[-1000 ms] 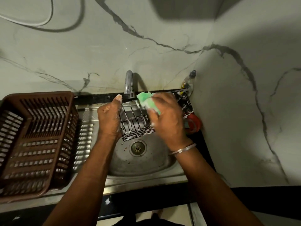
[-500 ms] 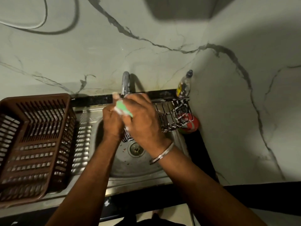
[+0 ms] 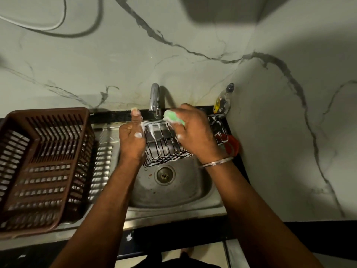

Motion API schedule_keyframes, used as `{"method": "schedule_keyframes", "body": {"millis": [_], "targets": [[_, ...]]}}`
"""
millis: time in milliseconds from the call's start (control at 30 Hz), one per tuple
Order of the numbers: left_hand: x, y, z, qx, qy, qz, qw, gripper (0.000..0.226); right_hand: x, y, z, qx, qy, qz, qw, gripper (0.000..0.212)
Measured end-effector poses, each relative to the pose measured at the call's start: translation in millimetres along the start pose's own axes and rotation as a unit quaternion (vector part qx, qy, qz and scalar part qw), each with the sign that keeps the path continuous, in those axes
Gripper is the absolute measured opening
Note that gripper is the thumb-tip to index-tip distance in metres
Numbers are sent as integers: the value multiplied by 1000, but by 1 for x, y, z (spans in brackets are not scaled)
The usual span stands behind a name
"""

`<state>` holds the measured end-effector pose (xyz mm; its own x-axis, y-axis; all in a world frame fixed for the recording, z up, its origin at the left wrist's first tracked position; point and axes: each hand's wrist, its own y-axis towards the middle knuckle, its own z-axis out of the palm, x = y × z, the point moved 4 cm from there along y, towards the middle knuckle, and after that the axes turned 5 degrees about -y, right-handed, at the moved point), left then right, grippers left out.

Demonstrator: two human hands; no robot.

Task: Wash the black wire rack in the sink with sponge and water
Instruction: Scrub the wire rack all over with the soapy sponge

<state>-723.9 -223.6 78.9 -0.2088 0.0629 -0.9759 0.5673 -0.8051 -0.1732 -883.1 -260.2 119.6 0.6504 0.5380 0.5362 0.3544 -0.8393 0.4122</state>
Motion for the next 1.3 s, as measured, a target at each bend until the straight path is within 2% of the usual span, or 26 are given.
{"method": "schedule_keyframes", "body": {"millis": [67,133,267,367,533,633,667,767,800,833,933,1067,1167,1233,1300], "targets": [[0,-3,-3,1,15,0,1000,42,10,-5,8,29,1,-44,999,35],[3,-5,-4,1,17,-10,1000,42,10,-8,7,23,6,-66,998,37],[5,1,-6,-9,-28,-14,999,37,-8,-13,-6,-27,13,-2,1000,39],[3,2,-8,-9,2,13,1000,43,3,-20,6,9,-4,-70,997,42],[6,10,-14,3,-28,11,1000,60,-36,-17,-24,-70,-24,-6,997,31],[7,11,-12,6,-39,14,999,58,-23,-23,-14,-7,-7,-40,999,40],[8,12,-12,6,-39,16,999,58,-27,-24,-17,-9,-9,-42,999,40],[10,15,-15,11,-51,3,999,66,-58,-28,-35,-134,-69,1,989,33],[9,16,-16,8,-51,1,999,68,-56,-32,-34,-153,-76,19,985,34],[7,16,-16,9,-47,-4,999,68,-47,-36,-26,-142,-64,23,987,35],[7,14,-7,-1,-40,8,999,64,-8,-48,3,-60,-25,-37,997,39],[5,14,1,-10,-50,15,999,57,12,-50,6,-109,-23,-35,993,39],[5,16,4,-10,-54,5,998,52,26,-59,20,-78,-39,-113,990,42],[3,17,3,-16,-54,-1,998,52,17,-58,20,-95,-20,-80,992,43],[3,18,2,-11,-29,4,1000,54,20,-60,25,-90,-8,-92,992,46]]}}
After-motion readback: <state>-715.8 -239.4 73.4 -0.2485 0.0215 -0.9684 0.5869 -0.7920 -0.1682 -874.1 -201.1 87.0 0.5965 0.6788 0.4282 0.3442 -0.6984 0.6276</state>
